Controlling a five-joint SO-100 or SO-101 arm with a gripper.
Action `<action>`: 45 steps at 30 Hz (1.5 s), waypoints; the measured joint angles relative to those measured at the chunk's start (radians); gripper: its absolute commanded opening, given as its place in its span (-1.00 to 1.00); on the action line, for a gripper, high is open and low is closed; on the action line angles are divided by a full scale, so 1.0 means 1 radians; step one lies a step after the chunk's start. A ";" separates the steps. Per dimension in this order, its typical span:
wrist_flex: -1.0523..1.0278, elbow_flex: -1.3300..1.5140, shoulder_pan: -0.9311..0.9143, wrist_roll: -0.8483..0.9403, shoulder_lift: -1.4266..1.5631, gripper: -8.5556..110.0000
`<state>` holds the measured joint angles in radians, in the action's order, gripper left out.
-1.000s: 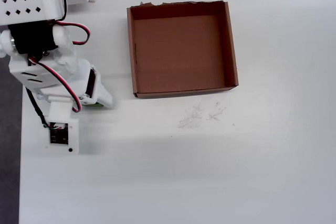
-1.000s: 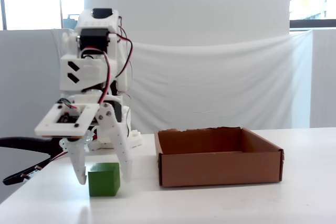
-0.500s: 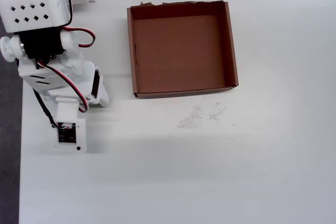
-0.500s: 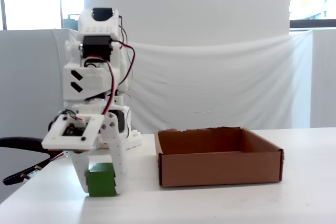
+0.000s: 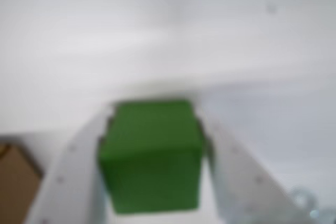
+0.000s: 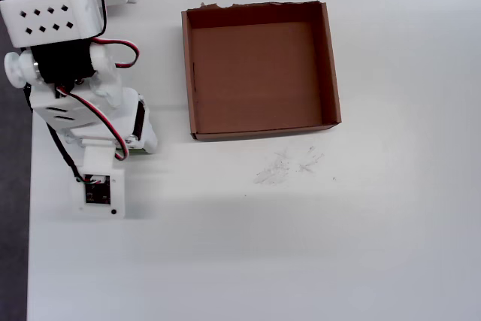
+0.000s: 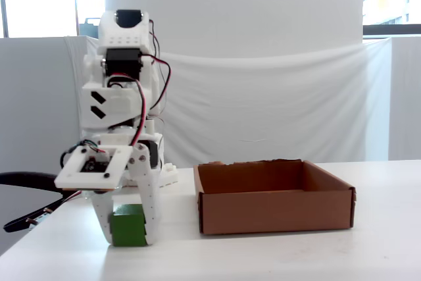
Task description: Grasp a green cube and put it in a box.
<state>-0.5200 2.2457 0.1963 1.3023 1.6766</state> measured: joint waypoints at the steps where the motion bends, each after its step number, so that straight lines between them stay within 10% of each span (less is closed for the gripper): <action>1: -0.002 -0.005 0.000 0.000 0.000 -0.59; 45: -0.601 -0.482 0.324 -0.219 0.149 -0.62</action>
<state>-1.1213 1.7641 0.5200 1.0830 1.8254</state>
